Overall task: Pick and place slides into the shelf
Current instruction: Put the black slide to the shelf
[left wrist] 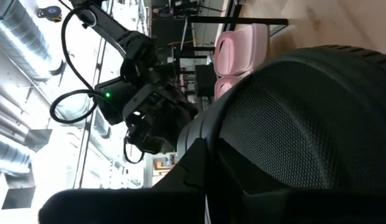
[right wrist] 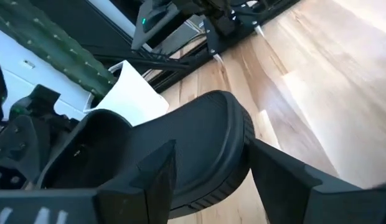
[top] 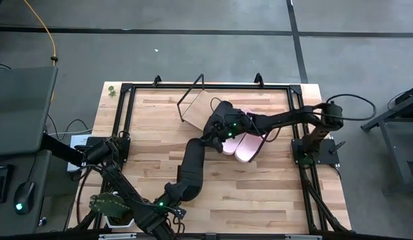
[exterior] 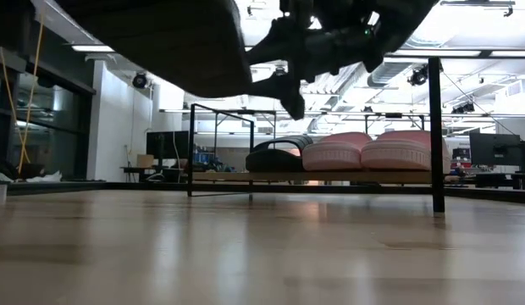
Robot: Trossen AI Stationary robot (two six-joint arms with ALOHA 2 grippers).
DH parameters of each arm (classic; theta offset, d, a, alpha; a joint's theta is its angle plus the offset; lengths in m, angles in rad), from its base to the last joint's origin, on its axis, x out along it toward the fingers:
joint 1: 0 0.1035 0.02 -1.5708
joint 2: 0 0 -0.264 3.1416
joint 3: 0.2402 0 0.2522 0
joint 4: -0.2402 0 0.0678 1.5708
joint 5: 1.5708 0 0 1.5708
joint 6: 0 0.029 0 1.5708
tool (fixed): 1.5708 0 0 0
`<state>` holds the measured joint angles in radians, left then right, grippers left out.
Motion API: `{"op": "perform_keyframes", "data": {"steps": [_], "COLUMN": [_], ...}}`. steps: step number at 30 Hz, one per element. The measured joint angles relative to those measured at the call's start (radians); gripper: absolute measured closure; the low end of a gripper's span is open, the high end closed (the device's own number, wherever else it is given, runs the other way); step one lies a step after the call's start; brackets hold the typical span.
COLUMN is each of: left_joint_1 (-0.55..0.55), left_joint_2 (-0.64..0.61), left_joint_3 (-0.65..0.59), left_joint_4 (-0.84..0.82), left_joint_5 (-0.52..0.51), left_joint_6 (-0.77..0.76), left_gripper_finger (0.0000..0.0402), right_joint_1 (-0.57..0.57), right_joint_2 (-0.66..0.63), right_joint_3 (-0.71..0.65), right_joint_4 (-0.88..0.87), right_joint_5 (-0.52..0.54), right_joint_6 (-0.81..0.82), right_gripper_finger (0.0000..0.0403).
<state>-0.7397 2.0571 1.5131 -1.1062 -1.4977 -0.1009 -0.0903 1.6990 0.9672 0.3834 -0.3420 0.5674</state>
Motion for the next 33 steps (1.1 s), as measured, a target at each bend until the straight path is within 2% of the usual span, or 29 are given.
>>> {"op": "perform_keyframes", "data": {"steps": [5, 9, 15, 19, 27, 33], "left_joint_1": [0.003, 0.001, 0.000, 0.000, -0.001, 0.000], "left_joint_2": [0.000, 0.000, 0.000, 0.000, 0.000, 0.000], "left_joint_3": [0.000, 0.000, 0.000, 0.000, 0.000, 0.000], "left_joint_4": [0.003, 0.004, 0.007, 0.007, 0.007, 0.007], "left_joint_5": [-0.015, -0.025, -0.020, -0.017, -0.016, -0.017], "left_joint_6": [0.008, 0.021, 0.023, 0.026, 0.027, 0.027], "left_gripper_finger": [0.0401, 0.0401, 0.0401, 0.0401, 0.0401, 0.0401], "right_joint_1": [-0.027, -0.043, -0.050, -0.046, -0.015, -0.020], "right_joint_2": [-0.044, -0.054, -0.062, -0.061, -0.061, -0.061], "right_joint_3": [0.000, 0.000, 0.000, 0.000, 0.000, 0.000], "right_joint_4": [-0.076, -0.069, -0.068, -0.097, -0.117, -0.176], "right_joint_5": [0.008, -0.086, -0.154, -0.154, -0.075, -0.069], "right_joint_6": [-0.026, 0.008, 0.040, 0.046, 0.026, 0.032], "right_gripper_finger": [0.0212, 0.0212, 0.0212, 0.0212, 0.0212, 0.0212]}}
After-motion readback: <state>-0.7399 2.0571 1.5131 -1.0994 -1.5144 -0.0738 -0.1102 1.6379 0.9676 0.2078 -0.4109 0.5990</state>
